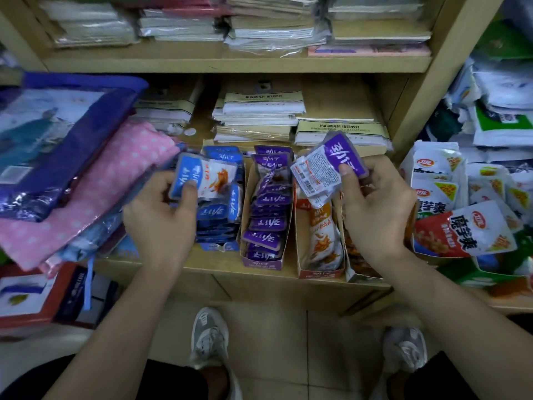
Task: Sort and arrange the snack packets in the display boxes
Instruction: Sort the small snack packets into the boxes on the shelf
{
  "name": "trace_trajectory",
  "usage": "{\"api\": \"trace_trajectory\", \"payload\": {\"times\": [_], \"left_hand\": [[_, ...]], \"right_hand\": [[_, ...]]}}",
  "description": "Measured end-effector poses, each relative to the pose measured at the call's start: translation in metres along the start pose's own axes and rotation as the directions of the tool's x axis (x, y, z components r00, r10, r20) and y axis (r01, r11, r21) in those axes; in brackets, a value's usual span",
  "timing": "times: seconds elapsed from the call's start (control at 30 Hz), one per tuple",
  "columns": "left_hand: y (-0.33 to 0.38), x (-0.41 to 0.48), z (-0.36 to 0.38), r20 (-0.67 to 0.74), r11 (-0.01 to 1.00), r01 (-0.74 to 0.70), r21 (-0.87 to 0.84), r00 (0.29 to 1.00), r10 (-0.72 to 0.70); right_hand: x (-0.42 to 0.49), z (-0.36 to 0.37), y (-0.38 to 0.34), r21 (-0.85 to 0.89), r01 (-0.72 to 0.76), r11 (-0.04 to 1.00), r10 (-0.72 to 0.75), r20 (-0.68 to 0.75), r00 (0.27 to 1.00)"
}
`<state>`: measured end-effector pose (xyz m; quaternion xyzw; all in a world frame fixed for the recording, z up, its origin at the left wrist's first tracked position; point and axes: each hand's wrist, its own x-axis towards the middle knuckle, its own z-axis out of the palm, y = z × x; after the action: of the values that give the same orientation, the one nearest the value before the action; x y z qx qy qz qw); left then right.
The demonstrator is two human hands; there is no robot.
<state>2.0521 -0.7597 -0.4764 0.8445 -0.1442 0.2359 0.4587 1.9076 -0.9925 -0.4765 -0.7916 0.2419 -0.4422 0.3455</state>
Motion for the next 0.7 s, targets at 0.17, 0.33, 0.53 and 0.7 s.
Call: {"api": "trace_trajectory", "payload": {"times": [0.17, 0.33, 0.53, 0.7], "left_hand": [[0.001, -0.004, 0.007, 0.094, 0.927, -0.097, 0.362, 0.993, 0.067], [-0.002, 0.006, -0.003, 0.035, 0.929, -0.177, 0.326, 0.984, 0.175], [0.006, 0.0, -0.006, 0.03, 0.95, -0.183, 0.252, 0.983, 0.181], [-0.002, 0.0, -0.003, 0.059, 0.936, -0.181, 0.301, 0.984, 0.171]], "right_hand": [[0.006, 0.005, 0.006, 0.059, -0.145, 0.988, 0.148, -0.053, 0.988], [0.011, 0.007, 0.012, 0.258, -0.336, 0.906, 0.358, -0.041, 0.933], [0.01, 0.009, 0.019, 0.205, -0.342, 0.917, 0.356, -0.034, 0.934], [-0.003, 0.018, 0.022, 0.07, -0.242, 0.968, 0.235, 0.102, 0.967]]}}
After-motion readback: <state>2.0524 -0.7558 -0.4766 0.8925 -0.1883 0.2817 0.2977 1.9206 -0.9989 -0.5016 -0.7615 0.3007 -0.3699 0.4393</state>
